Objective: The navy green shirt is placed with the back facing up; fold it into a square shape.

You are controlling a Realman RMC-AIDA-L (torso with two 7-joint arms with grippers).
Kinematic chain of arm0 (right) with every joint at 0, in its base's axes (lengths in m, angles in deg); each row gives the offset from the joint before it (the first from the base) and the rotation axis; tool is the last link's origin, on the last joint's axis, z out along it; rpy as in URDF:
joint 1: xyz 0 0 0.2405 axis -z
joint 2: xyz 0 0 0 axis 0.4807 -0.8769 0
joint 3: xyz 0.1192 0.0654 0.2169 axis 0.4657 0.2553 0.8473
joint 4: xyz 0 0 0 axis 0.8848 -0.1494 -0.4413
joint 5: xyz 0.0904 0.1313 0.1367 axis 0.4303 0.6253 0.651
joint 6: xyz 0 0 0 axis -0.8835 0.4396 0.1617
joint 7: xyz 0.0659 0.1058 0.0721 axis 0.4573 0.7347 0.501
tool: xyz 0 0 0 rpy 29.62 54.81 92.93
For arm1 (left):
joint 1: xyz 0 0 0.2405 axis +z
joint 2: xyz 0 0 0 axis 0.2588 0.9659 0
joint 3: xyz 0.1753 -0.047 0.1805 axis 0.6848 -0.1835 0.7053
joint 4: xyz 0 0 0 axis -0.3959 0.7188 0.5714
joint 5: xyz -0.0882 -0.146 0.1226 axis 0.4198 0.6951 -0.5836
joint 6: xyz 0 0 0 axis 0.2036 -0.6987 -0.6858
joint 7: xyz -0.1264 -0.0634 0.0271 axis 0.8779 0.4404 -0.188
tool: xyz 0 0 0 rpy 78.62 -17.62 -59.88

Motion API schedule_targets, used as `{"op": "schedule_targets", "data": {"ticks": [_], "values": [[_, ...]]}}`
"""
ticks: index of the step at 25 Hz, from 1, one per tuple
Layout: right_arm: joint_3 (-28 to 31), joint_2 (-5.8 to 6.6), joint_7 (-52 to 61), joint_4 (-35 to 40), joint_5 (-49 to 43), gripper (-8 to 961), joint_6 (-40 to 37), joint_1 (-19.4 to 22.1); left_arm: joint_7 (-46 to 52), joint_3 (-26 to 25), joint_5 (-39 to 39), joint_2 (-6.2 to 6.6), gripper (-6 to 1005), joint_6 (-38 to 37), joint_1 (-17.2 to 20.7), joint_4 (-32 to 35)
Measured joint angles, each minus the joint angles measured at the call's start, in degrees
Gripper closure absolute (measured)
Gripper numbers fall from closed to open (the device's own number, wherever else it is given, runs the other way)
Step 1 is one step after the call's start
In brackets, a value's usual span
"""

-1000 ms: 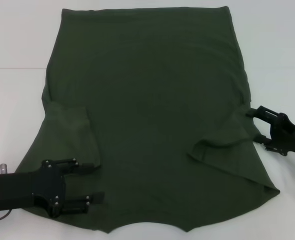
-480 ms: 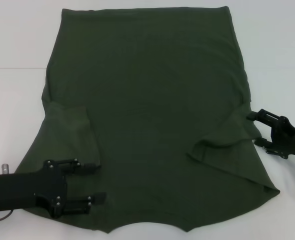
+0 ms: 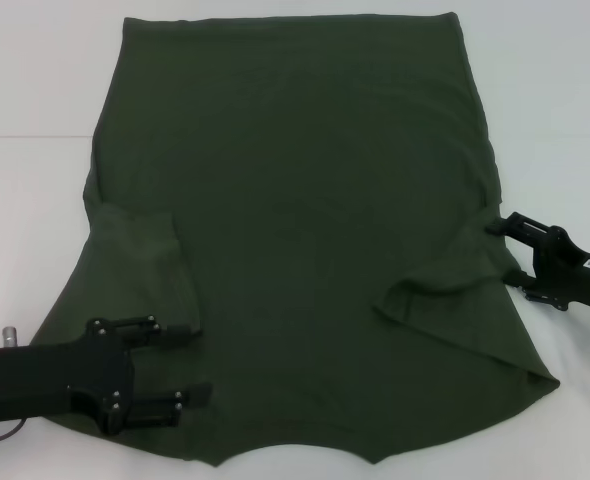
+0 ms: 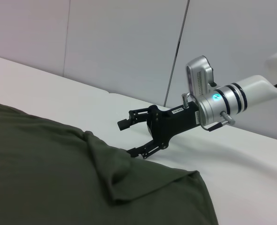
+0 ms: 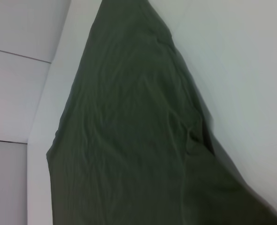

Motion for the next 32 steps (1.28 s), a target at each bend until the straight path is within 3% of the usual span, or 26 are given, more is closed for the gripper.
{"op": "schedule_targets", "data": {"ticks": [32], "values": [[-0.1,-1.57,-1.6,0.2,0.4,8,2.1,-3.3,-0.1,0.0,0.0,0.00,246,0.0,0.1,-0.1]]}}
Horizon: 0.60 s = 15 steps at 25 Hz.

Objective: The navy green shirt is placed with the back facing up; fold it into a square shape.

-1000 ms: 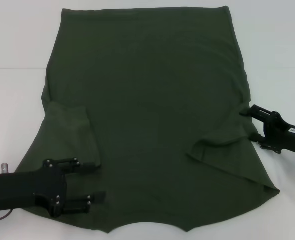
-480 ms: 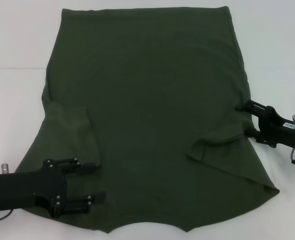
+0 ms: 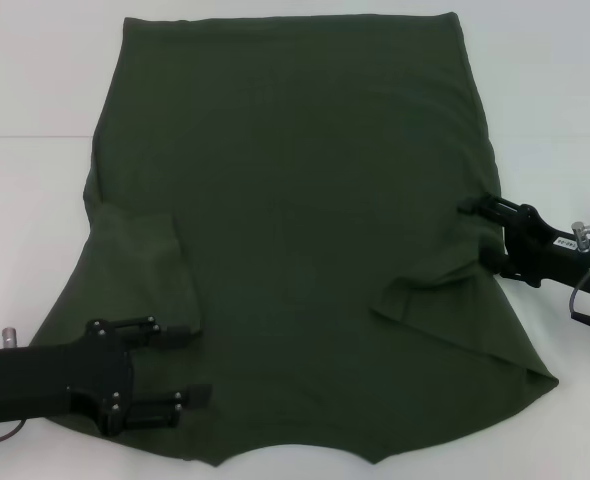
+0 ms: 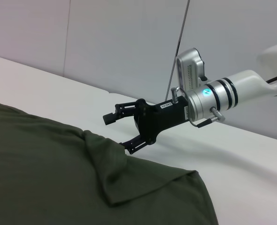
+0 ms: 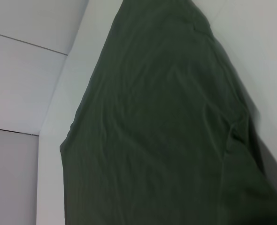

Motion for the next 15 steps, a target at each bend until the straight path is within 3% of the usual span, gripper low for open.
{"op": "schedule_targets", "data": {"ticks": [15], "values": [[0.5,-1.64,-6.1,0.1,2.5,7,1.6,-5.5,-0.4,0.0,0.0,0.00,246,0.0,-0.1,-0.1]]}}
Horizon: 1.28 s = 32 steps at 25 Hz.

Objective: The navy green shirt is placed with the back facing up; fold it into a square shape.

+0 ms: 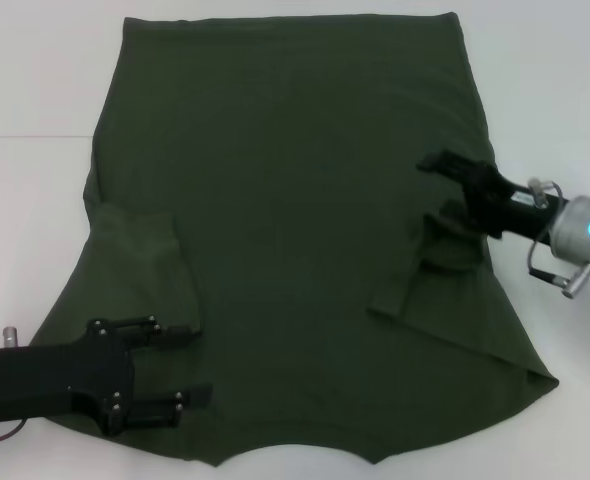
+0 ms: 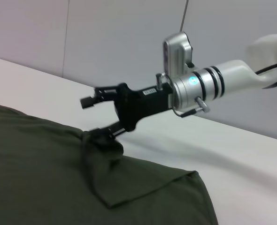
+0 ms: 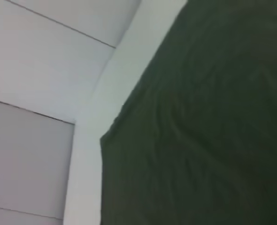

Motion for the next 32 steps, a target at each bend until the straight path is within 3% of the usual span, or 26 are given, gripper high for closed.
{"op": "schedule_targets", "data": {"ticks": [11,16,20,26,32], "values": [[-1.1,-0.37,-5.4,-0.5,2.5,8,0.3,-3.8,0.0,0.0,0.3,-0.06,247,0.0,0.3,-0.1],[-1.1,0.18,-14.9,0.6,2.5,8,-7.4,-2.6,0.1,-1.2,2.0,0.09,246,-0.3,0.4,-1.4],[-2.7,0.74,-24.2,3.9,2.1,8,-15.4,0.9,0.4,-3.3,3.7,0.84,246,-0.7,0.2,-4.3],[-6.5,1.68,-35.8,11.6,1.6,7,-26.7,9.3,1.5,-5.8,4.5,1.71,247,-0.7,-0.2,-8.2],[-7.1,1.53,-42.0,13.6,-1.6,7,-30.5,14.4,3.6,-5.9,4.5,1.56,246,-1.5,-0.1,-8.3]]}}
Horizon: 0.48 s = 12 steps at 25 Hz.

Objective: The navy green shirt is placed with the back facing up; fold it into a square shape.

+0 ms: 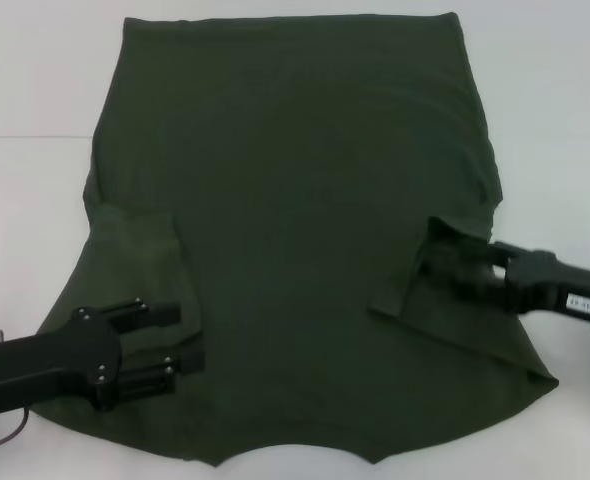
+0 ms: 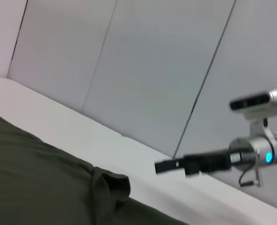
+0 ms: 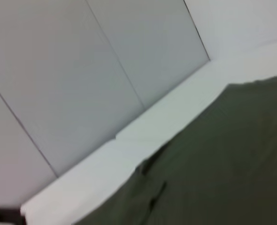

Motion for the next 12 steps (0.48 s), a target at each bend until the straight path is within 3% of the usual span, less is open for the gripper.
{"op": "schedule_targets", "data": {"ticks": [5,12], "values": [[-1.0,-1.75,-12.0,-1.3,-1.2,7,-1.1,2.5,1.1,0.2,0.0,-0.03,245,-1.4,0.3,-0.1],[-0.8,-1.50,-23.5,-2.8,-2.6,8,-3.0,4.6,1.3,2.1,-0.6,0.85,242,-1.9,1.4,0.1]]}}
